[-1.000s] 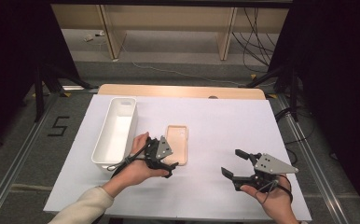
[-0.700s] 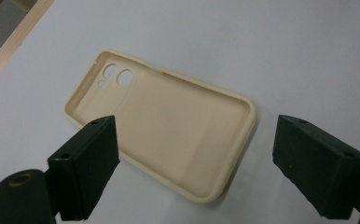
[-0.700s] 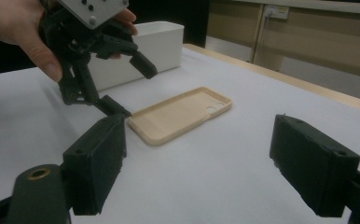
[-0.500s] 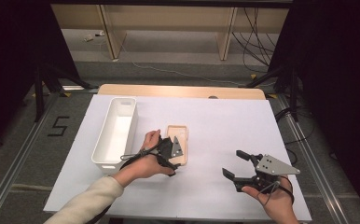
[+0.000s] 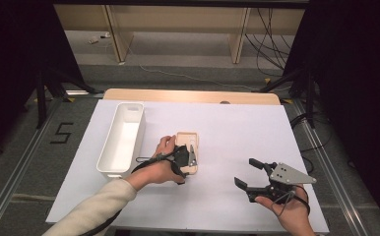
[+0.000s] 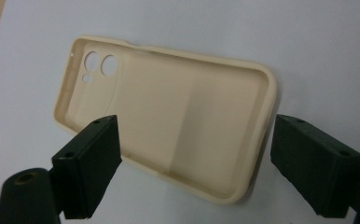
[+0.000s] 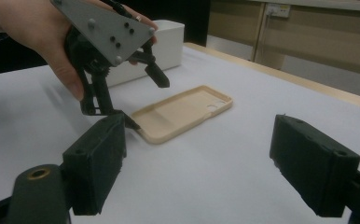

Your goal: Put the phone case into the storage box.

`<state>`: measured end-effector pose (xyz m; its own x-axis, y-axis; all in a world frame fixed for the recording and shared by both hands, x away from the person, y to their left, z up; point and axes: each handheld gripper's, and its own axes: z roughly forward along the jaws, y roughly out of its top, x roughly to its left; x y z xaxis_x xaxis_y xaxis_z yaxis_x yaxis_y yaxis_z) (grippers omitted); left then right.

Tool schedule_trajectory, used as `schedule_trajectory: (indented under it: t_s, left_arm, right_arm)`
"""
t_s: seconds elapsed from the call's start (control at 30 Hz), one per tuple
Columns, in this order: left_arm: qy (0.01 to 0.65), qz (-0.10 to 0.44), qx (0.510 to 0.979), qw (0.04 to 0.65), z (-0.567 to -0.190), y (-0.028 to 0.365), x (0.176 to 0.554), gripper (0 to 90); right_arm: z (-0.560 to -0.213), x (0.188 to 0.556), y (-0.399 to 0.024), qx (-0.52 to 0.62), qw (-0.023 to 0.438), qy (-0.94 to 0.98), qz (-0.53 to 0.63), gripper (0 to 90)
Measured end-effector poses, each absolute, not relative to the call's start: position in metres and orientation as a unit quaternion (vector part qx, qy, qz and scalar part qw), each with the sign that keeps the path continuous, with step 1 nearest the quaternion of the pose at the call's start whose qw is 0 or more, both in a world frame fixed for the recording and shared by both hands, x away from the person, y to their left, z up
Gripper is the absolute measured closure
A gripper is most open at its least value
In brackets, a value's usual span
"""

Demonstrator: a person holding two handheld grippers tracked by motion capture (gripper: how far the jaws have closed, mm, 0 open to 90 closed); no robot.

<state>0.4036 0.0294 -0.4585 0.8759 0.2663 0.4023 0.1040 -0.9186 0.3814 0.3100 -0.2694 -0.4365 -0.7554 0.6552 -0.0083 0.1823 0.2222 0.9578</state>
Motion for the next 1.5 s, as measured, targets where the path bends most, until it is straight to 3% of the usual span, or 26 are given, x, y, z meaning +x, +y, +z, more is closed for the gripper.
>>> schedule_trajectory:
  t_s: [0.9,1.27,1.5]
  left_arm:
    - [0.083,0.207,0.964,0.145,-0.4655,0.0227,0.4108,19.1]
    - [0.075,0.183,0.970,0.139,-0.4639,0.0217,0.4131,27.9]
    - [0.052,0.171,0.975,0.134,-0.4627,0.0194,0.4112,38.5]
  right_arm:
    - [-0.4383,0.3100,-0.2679,0.281,0.199,0.756,0.556,20.1]
    - [-0.4395,0.3107,-0.2668,0.276,0.202,0.758,0.556,20.6]
    - [-0.4389,0.3099,-0.2667,0.276,0.195,0.760,0.556,20.9]
